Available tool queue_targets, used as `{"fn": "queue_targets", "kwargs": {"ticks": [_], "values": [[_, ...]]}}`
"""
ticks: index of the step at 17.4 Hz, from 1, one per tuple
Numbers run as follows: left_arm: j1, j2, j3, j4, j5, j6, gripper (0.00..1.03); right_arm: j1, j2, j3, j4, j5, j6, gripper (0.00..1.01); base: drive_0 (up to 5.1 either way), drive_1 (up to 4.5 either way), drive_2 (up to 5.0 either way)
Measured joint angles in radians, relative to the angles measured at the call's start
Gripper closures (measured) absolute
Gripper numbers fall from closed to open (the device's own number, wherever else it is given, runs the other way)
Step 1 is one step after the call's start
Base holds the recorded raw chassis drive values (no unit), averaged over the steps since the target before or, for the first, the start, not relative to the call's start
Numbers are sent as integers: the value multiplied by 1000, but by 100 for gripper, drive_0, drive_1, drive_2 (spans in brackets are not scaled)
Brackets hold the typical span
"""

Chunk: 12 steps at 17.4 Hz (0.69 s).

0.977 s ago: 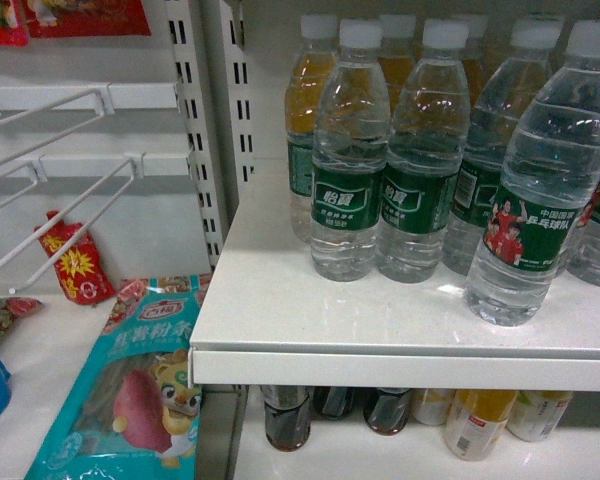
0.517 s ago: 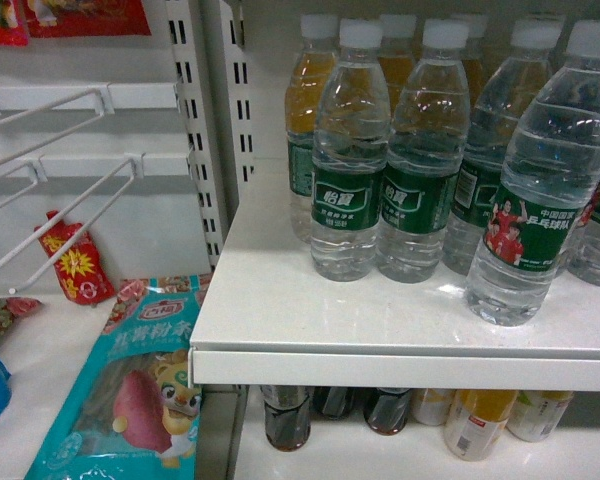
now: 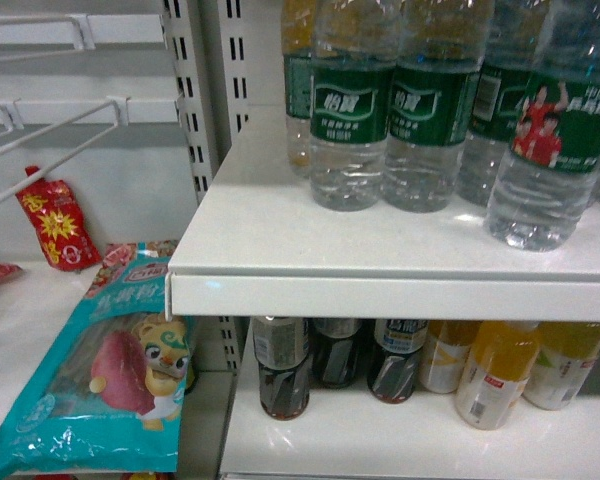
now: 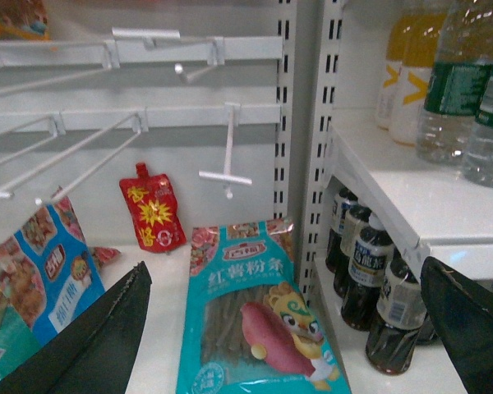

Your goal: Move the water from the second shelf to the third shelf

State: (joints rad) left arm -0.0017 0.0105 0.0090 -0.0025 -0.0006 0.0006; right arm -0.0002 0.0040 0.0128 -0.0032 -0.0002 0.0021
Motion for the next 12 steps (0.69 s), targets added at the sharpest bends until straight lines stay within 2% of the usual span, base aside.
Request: {"fn": "queue_targets", "kwargs": {"ticks": [12], "values": [[0, 0, 0, -1, 1, 0, 5, 0, 0, 0, -1, 1, -2, 3, 0, 0, 0]]}}
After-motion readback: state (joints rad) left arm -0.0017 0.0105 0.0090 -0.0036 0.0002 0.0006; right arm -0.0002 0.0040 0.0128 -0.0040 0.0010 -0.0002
